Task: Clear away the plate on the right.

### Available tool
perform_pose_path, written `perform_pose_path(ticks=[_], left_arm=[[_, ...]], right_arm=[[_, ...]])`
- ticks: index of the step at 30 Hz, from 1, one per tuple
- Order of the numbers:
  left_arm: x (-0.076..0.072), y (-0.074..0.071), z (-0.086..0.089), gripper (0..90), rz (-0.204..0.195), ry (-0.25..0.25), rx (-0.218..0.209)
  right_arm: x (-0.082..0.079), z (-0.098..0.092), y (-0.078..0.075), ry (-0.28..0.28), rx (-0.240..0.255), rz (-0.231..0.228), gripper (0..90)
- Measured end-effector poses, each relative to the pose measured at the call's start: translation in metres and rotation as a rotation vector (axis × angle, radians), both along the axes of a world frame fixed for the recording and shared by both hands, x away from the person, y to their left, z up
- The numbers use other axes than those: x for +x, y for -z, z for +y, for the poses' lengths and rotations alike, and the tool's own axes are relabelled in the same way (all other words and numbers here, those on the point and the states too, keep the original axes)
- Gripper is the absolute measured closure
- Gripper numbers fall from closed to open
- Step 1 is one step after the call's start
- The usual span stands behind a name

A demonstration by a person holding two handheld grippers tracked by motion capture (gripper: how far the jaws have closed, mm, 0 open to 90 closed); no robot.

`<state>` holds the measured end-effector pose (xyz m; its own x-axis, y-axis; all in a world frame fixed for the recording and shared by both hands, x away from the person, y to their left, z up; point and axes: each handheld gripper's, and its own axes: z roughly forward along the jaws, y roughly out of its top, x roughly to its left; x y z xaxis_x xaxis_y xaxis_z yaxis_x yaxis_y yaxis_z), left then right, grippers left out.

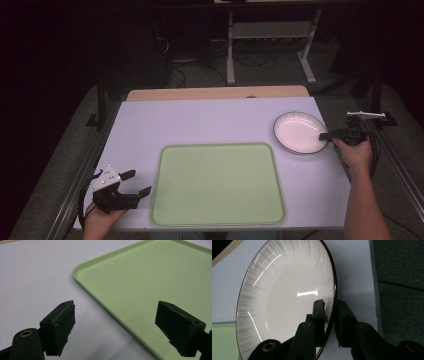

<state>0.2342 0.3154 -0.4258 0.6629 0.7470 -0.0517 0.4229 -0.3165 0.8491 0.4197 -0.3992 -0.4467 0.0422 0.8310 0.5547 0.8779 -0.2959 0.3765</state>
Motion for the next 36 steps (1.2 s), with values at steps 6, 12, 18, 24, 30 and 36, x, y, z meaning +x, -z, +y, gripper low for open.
perform_pose_path(ticks=[6,12,18,24,30,36], left_arm=[[0.0000,-0.0001,0.0000,16.0,0.000,0.001,0.002],[-0.0010,-0.0007,-0.0017,16.0,-0.002,0.004,0.004],[-0.0009,-0.0011,-0.0022,16.0,-0.002,0.007,0.008],[-0.0013,-0.0019,-0.0025,16.0,-0.007,0.009,0.006],[-0.0018,-0.0026,-0.0020,16.0,-0.009,0.013,0.008],[-0.0025,-0.0032,-0.0009,16.0,-0.012,0.013,0.002]], right_arm=[[-0.0016,-0.0017,0.0019,0.026,0.033,0.002,79.7],[-0.0014,-0.0012,0.0020,0.056,0.051,0.021,81.2],[-0.0015,-0.0028,0.0031,0.093,0.092,0.050,82.9],[-0.0017,-0.0026,0.0029,0.120,0.110,0.069,83.6],[-0.0022,-0.0024,0.0037,0.154,0.129,0.076,84.2],[-0.0038,-0.0060,0.0070,0.185,0.194,0.087,84.0]])
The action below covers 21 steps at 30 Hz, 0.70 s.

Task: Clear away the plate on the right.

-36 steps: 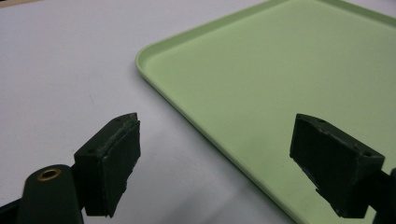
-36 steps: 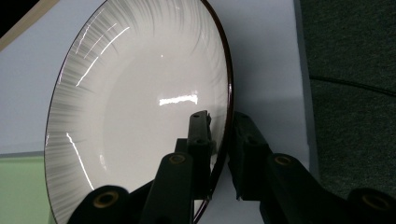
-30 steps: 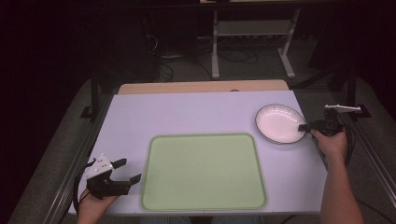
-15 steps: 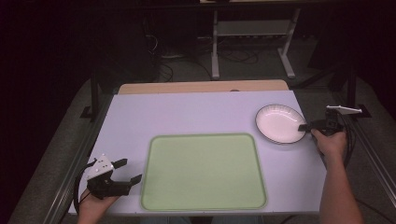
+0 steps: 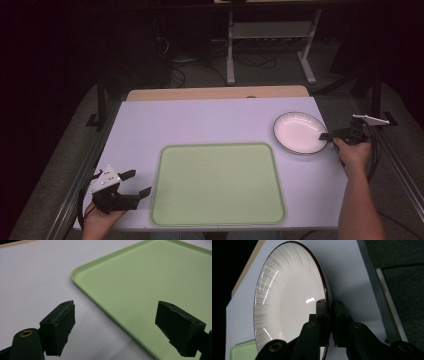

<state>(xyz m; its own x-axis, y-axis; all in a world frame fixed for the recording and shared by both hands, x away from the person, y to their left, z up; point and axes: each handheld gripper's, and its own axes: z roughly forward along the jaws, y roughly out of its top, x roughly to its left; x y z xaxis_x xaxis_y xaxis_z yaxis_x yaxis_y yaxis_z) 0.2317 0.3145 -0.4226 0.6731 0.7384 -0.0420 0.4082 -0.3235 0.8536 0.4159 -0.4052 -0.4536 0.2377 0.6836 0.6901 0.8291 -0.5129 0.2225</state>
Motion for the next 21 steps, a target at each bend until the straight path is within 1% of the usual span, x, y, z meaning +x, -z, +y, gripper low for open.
perform_pose_path(ticks=[2,8,11,12,21], left_arm=[[0.0000,0.0003,-0.0002,16.0,0.002,0.001,-0.001],[0.0005,0.0007,-0.0007,16.0,0.004,0.007,0.003],[0.0005,0.0003,0.0000,16.0,0.003,0.007,0.000],[0.0000,0.0001,0.0006,16.0,0.002,0.005,-0.001],[-0.0011,-0.0018,0.0018,16.0,-0.008,0.009,-0.006]], right_arm=[[-0.0008,-0.0010,0.0010,0.006,0.018,0.000,83.8],[-0.0023,-0.0033,0.0025,0.004,0.049,0.005,83.5],[-0.0029,-0.0031,0.0021,0.004,0.054,0.010,83.4],[-0.0039,-0.0032,0.0020,0.012,0.066,0.012,83.1],[-0.0090,-0.0003,-0.0004,0.022,0.098,0.002,81.8]])
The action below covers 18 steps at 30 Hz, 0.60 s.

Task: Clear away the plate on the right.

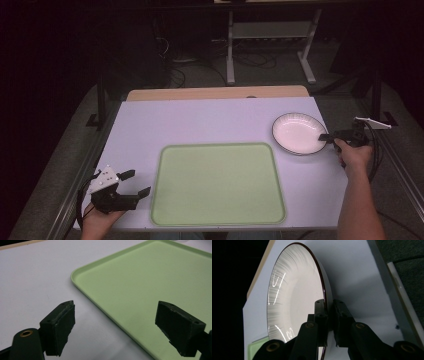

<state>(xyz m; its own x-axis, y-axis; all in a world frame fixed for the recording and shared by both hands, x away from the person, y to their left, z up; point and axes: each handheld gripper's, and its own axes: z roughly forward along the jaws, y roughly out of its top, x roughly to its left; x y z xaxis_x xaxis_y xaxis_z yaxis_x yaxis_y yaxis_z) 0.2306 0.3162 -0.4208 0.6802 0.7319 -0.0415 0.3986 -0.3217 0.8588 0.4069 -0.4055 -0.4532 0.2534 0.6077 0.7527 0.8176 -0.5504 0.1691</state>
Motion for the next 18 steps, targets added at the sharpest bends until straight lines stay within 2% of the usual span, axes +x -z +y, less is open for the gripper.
perform_pose_path(ticks=[11,14,18], left_arm=[[-0.001,-0.003,0.002,16.0,-0.009,0.000,-0.013],[-0.002,-0.003,0.001,16.0,-0.011,0.005,-0.014],[-0.002,-0.004,0.001,16.0,-0.013,0.008,-0.013]], right_arm=[[-0.006,0.005,-0.009,0.032,0.065,-0.053,81.9],[-0.007,0.006,-0.012,0.031,0.073,-0.060,81.9],[-0.010,0.008,-0.018,0.022,0.060,-0.072,81.8]])
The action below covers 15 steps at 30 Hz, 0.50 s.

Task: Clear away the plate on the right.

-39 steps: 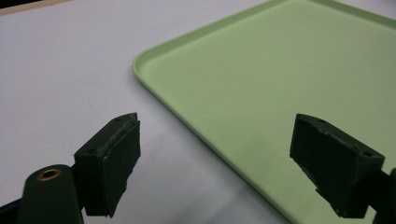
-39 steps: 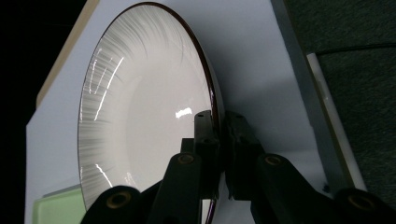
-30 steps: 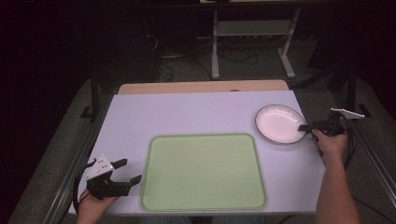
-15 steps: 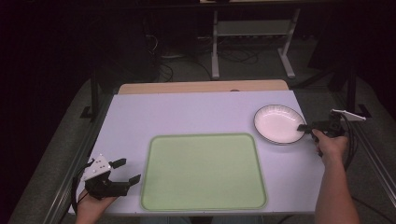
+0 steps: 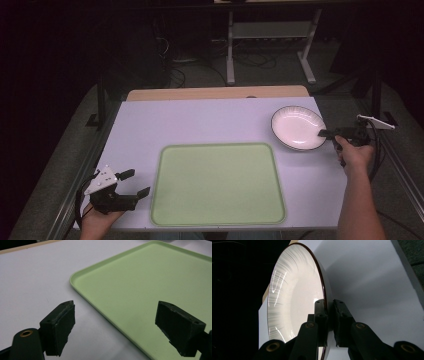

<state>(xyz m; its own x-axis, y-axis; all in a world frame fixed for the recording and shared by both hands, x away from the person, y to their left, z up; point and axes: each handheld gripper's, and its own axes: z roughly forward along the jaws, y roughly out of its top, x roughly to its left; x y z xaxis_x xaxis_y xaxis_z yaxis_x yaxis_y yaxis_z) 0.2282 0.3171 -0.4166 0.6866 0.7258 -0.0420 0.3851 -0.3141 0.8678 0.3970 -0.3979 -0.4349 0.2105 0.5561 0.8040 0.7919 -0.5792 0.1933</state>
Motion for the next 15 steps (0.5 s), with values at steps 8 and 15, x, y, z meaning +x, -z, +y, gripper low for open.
perform_pose_path(ticks=[8,15], left_arm=[[0.000,0.001,0.003,16.0,0.006,-0.005,-0.016],[0.000,0.001,0.002,16.0,0.006,-0.001,-0.012]], right_arm=[[-0.006,0.003,-0.014,-0.031,-0.002,-0.030,81.8],[-0.012,0.004,-0.024,-0.062,0.007,-0.059,81.8]])
